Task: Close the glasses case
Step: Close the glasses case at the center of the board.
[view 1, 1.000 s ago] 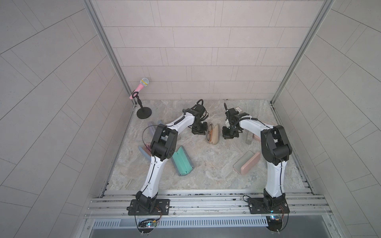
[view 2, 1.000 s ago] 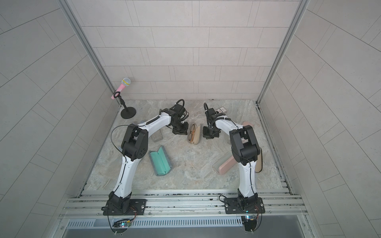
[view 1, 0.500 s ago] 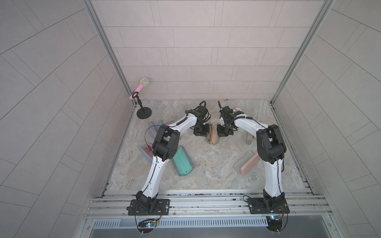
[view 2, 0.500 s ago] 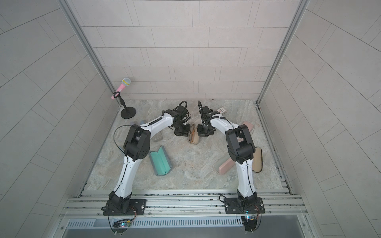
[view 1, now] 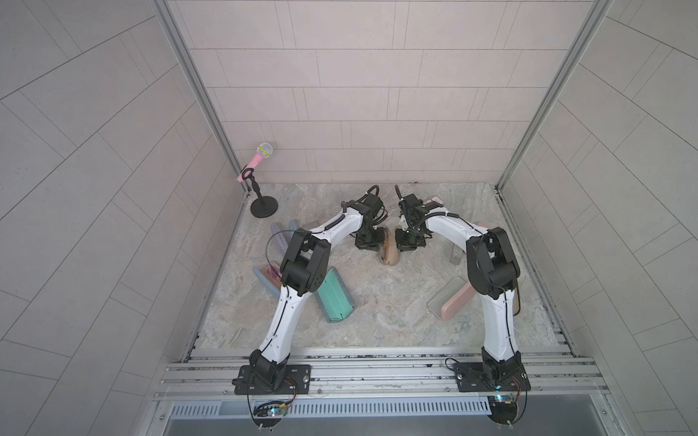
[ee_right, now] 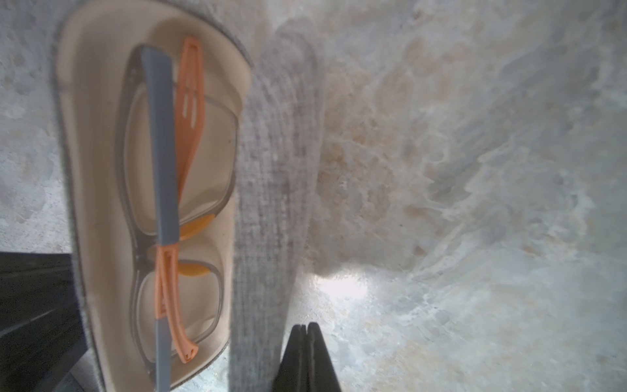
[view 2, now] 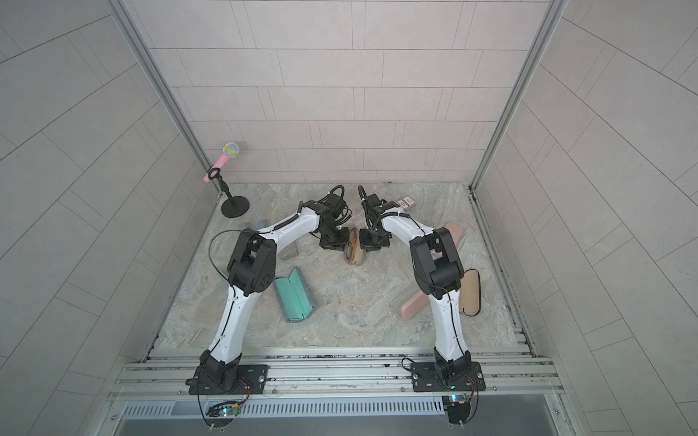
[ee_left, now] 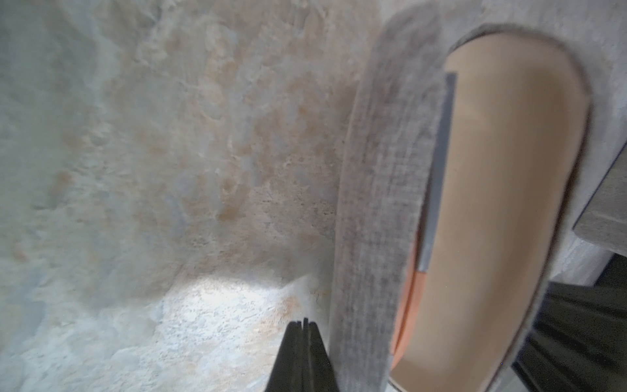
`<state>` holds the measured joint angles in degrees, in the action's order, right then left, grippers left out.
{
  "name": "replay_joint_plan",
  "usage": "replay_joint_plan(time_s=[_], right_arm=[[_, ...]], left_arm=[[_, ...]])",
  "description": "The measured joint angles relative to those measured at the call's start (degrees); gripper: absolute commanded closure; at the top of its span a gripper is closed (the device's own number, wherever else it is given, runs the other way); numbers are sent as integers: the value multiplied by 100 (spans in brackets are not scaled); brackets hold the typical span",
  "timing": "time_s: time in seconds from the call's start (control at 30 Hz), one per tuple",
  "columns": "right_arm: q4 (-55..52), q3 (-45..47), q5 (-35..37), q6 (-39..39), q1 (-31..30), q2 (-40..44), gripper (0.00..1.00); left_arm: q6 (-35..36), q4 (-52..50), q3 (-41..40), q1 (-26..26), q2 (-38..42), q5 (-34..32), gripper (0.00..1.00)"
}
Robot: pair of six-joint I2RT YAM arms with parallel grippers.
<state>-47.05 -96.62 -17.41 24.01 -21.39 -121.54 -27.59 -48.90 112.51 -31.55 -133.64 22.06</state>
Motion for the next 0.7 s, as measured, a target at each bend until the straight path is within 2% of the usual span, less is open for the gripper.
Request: replay_joint_plan(time_s=[0.7], right_arm=[[-109, -227, -385, -175, -166, -164, 95]], left_arm=[[-4, -111, 111, -179, -7, -28, 100]])
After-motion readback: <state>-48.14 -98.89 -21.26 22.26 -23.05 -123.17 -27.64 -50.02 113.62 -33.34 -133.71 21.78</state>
